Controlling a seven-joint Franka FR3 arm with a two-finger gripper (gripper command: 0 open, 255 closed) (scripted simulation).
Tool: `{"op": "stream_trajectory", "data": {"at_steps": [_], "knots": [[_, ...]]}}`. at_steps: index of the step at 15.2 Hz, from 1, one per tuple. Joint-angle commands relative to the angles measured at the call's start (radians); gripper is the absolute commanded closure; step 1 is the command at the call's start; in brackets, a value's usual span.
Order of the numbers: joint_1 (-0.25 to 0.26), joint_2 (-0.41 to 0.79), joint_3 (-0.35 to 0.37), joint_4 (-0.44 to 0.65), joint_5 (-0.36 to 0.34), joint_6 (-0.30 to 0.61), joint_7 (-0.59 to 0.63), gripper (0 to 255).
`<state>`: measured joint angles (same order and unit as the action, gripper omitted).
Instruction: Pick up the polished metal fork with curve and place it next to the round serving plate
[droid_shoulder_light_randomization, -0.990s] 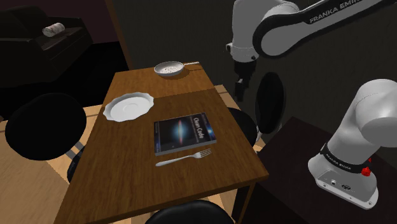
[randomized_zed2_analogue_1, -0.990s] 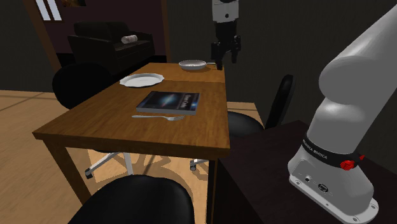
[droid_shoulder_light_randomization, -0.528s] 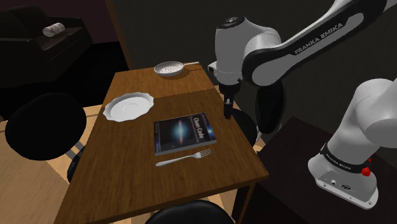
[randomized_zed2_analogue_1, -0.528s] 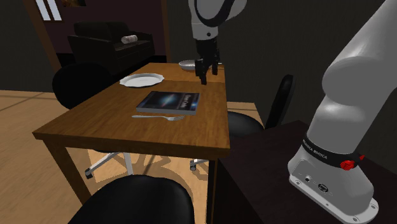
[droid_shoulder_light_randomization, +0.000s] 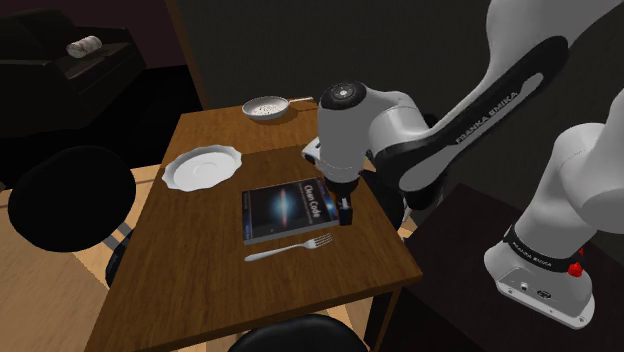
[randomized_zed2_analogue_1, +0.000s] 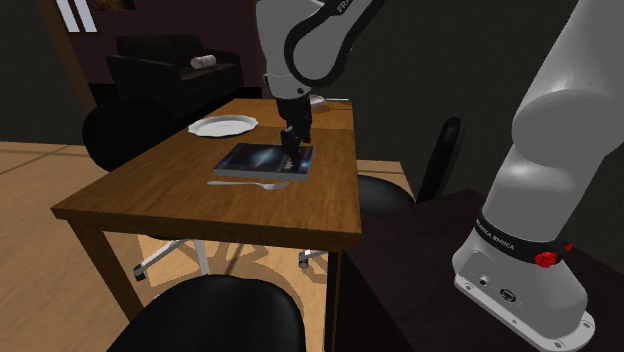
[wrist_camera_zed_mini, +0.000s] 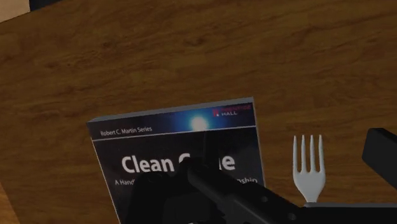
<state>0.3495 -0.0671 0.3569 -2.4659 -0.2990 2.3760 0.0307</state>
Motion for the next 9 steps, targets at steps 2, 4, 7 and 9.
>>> {"op": "stream_trajectory", "data": {"at_steps": [2, 4, 7, 9], "knots": [[0.022, 0.102, 0.031, 0.026, -0.107, 0.063, 0.040, 0], [0.041, 0.149, 0.043, 0.039, -0.168, 0.088, 0.066, 0], [0.040, 0.188, 0.030, 0.038, -0.212, 0.119, 0.096, 0], [0.039, 0.214, 0.020, 0.039, -0.243, 0.139, 0.117, 0]]}}
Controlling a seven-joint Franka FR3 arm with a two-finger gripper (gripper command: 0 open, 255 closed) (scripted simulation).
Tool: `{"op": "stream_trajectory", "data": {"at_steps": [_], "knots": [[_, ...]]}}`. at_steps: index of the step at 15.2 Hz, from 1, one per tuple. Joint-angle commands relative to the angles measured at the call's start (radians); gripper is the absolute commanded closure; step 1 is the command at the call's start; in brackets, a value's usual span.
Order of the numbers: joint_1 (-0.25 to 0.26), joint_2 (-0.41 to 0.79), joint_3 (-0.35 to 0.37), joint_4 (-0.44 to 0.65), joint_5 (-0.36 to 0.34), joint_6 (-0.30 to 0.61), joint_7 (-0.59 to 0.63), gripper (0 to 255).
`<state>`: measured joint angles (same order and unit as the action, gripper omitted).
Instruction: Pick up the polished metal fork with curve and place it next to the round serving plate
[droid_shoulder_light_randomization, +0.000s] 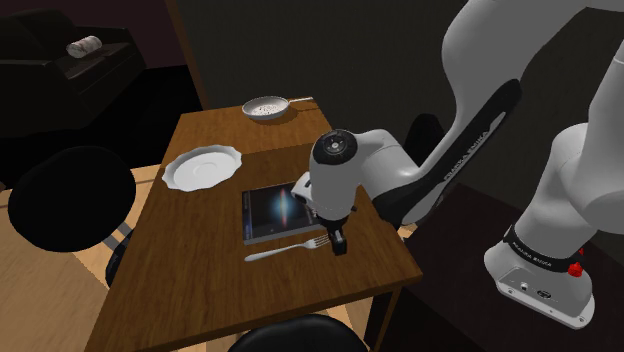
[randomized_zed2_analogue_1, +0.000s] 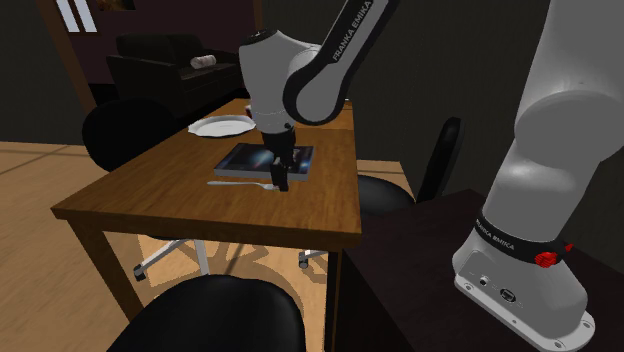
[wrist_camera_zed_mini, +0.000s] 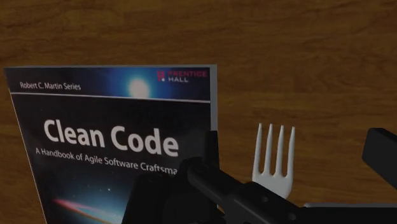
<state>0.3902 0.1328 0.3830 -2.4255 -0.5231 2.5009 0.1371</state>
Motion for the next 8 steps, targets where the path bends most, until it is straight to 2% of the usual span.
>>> {"op": "stream_trajectory", "data": {"at_steps": [1, 3, 8], "knots": [[-0.001, 0.027, -0.012, -0.001, -0.035, 0.023, 0.021, 0], [0.000, 0.048, -0.021, 0.001, -0.060, 0.038, 0.038, 0], [0.000, 0.048, -0.021, 0.001, -0.060, 0.038, 0.038, 0]]}}
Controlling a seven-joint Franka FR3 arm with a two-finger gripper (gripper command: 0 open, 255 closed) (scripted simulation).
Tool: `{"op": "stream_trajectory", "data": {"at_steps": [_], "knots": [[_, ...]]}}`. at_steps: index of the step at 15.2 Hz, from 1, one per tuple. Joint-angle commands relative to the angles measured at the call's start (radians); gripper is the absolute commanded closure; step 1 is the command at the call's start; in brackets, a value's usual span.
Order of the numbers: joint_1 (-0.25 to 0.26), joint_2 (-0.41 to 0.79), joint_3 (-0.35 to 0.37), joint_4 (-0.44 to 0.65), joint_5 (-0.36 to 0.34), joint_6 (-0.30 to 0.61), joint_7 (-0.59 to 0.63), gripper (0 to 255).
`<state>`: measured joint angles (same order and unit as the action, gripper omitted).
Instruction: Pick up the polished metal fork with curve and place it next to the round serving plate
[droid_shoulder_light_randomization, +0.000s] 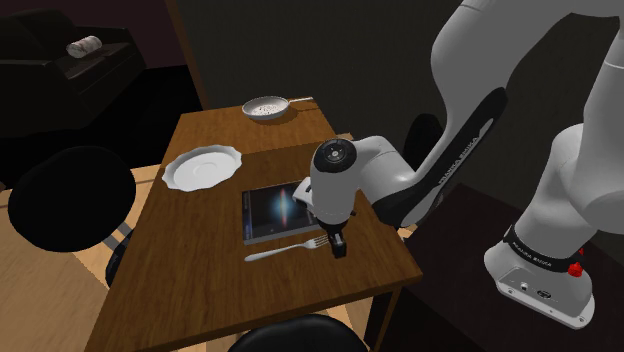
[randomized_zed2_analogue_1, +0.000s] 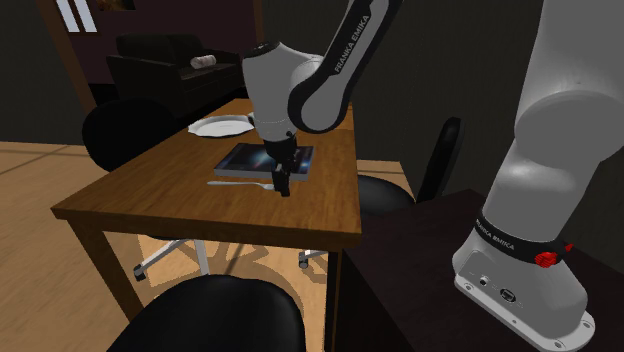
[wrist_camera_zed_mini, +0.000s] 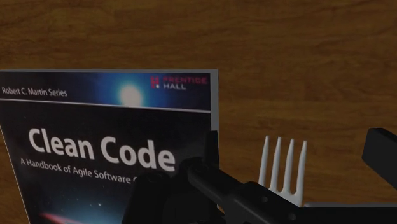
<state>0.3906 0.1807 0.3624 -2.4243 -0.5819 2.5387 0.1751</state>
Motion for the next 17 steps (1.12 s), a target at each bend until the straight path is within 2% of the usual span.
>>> {"op": "stream_trajectory", "data": {"at_steps": [1, 2, 3, 12, 17], "knots": [[0.000, 0.001, 0.000, 0.000, -0.001, 0.001, 0.000, 0], [0.000, 0.001, 0.000, 0.000, -0.001, 0.001, 0.000, 0], [0.000, 0.001, 0.000, 0.000, -0.001, 0.001, 0.000, 255], [0.000, 0.001, 0.000, 0.000, -0.001, 0.001, 0.000, 255], [-0.011, -0.067, 0.022, -0.003, 0.078, -0.046, -0.067, 255]]}}
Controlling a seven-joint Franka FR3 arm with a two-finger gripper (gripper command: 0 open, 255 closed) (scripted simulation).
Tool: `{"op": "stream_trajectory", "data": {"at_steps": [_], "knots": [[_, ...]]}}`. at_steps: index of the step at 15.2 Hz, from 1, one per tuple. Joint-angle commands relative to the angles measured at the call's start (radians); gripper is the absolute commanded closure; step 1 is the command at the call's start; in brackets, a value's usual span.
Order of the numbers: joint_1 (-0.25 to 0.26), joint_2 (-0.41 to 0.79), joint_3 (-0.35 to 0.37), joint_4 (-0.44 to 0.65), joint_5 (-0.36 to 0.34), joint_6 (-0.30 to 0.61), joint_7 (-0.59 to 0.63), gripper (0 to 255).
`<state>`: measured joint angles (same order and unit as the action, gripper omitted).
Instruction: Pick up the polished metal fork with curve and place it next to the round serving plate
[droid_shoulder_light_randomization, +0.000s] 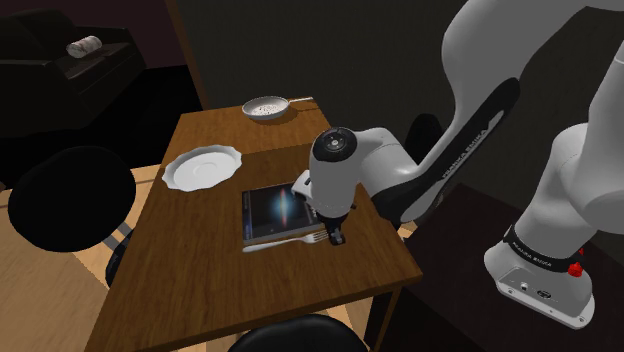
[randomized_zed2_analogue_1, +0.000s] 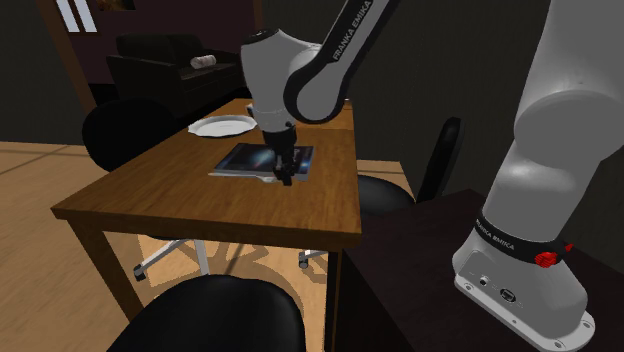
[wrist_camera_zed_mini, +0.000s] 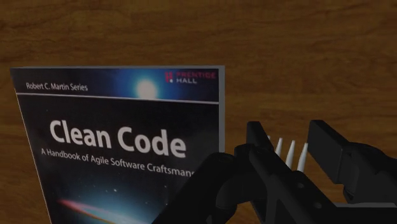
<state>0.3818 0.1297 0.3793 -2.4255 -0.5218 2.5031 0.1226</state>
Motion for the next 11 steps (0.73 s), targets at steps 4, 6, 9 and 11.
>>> {"op": "stream_trajectory", "data": {"at_steps": [4, 6, 9, 11], "knots": [[-0.005, -0.068, 0.016, 0.000, 0.076, -0.050, -0.065, 255], [-0.006, -0.092, 0.020, 0.003, 0.103, -0.072, -0.089, 255], [-0.005, -0.128, 0.023, 0.010, 0.140, -0.105, -0.122, 255], [-0.003, -0.150, 0.024, 0.016, 0.163, -0.128, -0.143, 255]]}}
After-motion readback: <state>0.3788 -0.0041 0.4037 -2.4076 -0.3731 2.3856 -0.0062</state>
